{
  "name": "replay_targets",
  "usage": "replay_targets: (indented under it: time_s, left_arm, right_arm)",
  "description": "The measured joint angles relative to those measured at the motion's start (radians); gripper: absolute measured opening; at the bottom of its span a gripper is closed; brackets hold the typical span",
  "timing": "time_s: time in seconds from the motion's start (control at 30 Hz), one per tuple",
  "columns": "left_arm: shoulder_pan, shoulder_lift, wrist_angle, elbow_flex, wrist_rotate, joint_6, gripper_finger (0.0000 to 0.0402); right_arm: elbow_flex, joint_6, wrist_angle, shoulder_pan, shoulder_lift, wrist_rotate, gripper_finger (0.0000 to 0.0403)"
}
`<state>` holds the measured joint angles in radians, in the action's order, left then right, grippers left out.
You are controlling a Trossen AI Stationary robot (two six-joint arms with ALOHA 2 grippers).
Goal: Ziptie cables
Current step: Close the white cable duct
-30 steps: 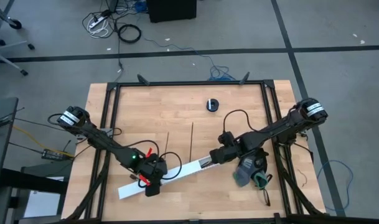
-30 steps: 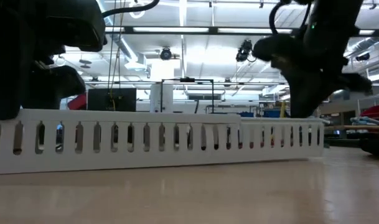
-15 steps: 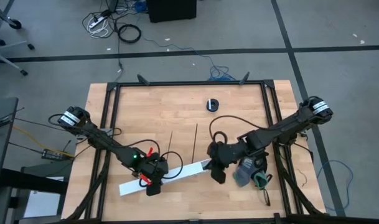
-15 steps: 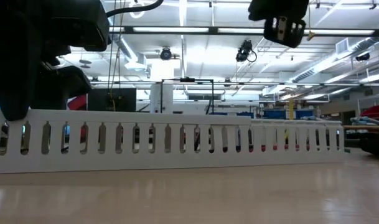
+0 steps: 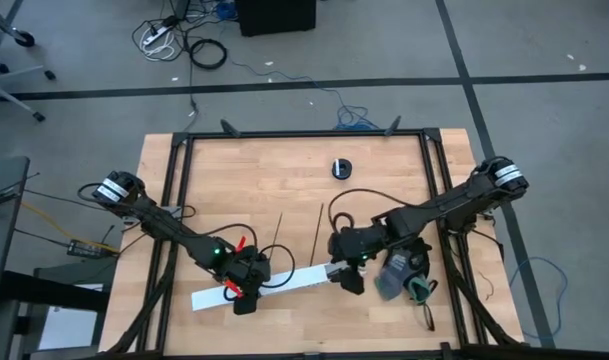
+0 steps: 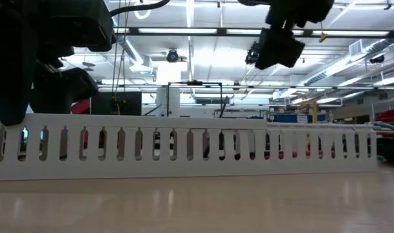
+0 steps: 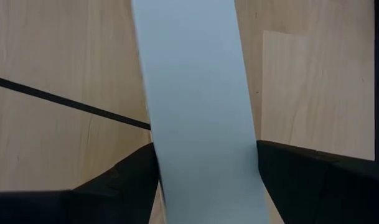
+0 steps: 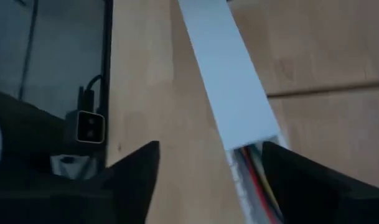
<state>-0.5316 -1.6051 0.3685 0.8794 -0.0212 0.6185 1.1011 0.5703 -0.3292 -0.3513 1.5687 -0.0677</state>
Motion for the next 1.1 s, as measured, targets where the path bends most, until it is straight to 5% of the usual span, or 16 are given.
replay_targets:
  time_s: [0.33, 1.1]
  left_arm:
    - [0.008, 0.000, -0.011, -0.001, 0.004, -0.050, 0.0241]
    - [0.015, -0.002, -0.033, -0.001, 0.019, -0.069, 0.0241]
  right_arm:
    - [0.000, -0.112, -0.014, -0.020, 0.120, 0.045, 0.0339]
    - [-0.001, -0.242, 0.042, -0.055, 0.195, 0.132, 0.0341]
